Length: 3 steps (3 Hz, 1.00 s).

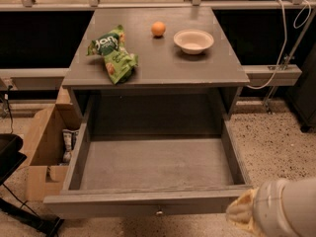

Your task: Close top drawer

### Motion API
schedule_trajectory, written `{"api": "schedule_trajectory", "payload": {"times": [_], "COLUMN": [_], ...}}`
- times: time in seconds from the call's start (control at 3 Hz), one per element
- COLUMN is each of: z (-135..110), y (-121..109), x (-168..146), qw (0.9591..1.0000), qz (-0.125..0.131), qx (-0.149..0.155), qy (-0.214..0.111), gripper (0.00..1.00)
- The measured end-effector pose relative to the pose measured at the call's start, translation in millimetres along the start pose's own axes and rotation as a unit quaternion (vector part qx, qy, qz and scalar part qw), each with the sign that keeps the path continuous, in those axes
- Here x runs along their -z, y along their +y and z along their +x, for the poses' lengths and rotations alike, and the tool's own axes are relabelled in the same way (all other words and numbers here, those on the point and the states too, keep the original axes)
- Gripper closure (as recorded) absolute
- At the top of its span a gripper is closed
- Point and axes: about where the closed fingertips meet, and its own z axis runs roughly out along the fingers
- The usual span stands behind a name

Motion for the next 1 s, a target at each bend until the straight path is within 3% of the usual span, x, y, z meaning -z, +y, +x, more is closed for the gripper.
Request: {"api": "schedule_trajectory", "payload": {"times": [0.33, 0.67, 1.0], "z": [45, 84, 83], "y": [50, 85, 85], "x": [-69, -120, -121], "qw": [0.9973, 0.9911, 0.9911], "qz": [-0.062, -0.099, -0.100], "qx": [-0.031, -0.085, -0.085], "qy": [0.021, 0.022, 0.022], "gripper": [1.00, 1.00, 1.00]}}
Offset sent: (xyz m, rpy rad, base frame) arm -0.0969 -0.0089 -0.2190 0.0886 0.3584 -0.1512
